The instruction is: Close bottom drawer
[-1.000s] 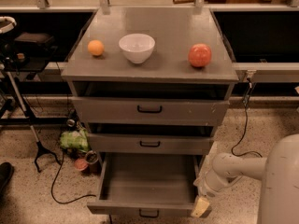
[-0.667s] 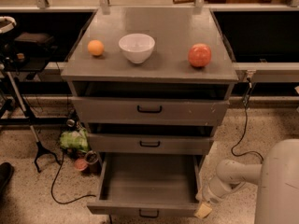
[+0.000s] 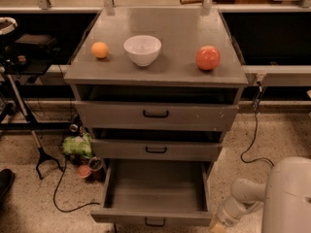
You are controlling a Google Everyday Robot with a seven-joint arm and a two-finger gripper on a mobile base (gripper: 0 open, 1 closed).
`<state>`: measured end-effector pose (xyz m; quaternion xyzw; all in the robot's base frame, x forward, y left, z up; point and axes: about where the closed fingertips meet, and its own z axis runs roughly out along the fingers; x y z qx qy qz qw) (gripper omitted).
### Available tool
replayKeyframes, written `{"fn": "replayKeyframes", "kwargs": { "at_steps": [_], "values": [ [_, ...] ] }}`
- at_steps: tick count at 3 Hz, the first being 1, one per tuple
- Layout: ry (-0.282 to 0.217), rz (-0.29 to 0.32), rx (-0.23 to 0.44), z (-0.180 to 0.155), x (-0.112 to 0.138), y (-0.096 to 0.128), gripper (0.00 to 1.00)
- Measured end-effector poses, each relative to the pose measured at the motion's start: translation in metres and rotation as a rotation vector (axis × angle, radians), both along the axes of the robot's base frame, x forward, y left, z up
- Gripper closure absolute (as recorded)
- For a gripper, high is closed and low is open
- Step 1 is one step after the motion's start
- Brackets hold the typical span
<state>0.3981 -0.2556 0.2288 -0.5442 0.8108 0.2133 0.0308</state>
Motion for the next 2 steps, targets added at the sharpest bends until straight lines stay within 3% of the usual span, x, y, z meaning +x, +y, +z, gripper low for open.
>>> {"fn": "replayKeyframes", "kwargs": {
  "at_steps": [2],
  "values": [
    [0.076,0.027,-0.009,-0.042,-0.028,-0.008,1.0]
  ]
}}
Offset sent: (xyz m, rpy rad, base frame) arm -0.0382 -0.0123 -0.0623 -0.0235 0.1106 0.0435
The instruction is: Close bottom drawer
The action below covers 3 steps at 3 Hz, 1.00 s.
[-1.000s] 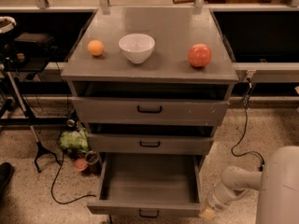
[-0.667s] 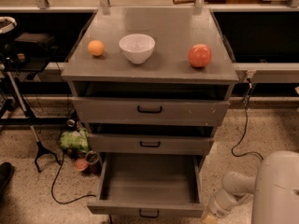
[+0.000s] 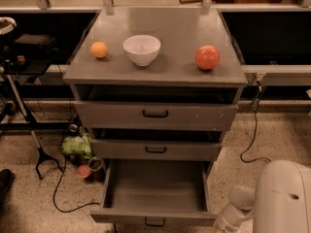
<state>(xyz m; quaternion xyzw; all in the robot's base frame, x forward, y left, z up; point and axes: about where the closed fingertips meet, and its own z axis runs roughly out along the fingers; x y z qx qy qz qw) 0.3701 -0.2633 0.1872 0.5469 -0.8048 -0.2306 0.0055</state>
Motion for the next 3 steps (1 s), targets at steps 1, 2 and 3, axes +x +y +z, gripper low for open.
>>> {"fn": "replayKeyframes", "kwargs": {
  "at_steps": [1,2,3],
  "values": [
    [0.01,0.022,-0.003,-0.014,0.004,0.017,1.0],
    [0.046,0.064,-0.015,-0.03,0.019,0.046,0.98],
    [0.063,0.077,-0.02,-0.034,0.022,0.055,0.75]
  ]
}}
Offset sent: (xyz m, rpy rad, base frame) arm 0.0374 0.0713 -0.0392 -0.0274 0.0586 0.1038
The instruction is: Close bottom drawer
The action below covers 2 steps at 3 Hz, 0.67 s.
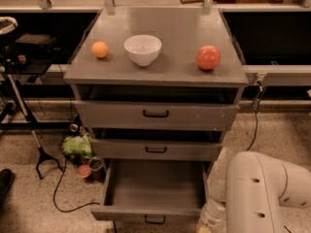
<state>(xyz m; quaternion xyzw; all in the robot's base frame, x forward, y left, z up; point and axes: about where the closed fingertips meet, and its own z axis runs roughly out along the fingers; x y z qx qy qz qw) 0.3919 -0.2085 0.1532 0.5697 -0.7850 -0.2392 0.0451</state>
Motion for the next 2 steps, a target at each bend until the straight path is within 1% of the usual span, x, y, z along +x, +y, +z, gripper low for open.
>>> {"fn": "replayKeyframes", "kwargs": {
  "at_steps": [1,2],
  "values": [
    [-0.016,0.006,0.005,0.0037,0.0143,0.0137,0.52],
    [-0.021,0.007,0.007,0.0048,0.0166,0.0157,0.21]
  ]
}}
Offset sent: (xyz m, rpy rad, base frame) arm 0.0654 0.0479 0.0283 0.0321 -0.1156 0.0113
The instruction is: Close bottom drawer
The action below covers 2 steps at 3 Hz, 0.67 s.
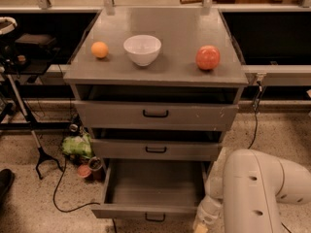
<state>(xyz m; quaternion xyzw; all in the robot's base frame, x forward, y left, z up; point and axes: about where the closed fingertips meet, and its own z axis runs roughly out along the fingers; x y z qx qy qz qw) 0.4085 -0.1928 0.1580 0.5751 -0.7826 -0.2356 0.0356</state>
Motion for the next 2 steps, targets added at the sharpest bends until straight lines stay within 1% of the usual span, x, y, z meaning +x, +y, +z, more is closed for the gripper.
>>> {"fn": "replayKeyframes", "kwargs": {
  "at_steps": [1,2],
  "values": [
    [-0.014,0.001,0.006,0.003,0.004,0.005,0.0],
    [-0.043,0.0,0.015,0.009,0.015,0.012,0.0]
  ]
}}
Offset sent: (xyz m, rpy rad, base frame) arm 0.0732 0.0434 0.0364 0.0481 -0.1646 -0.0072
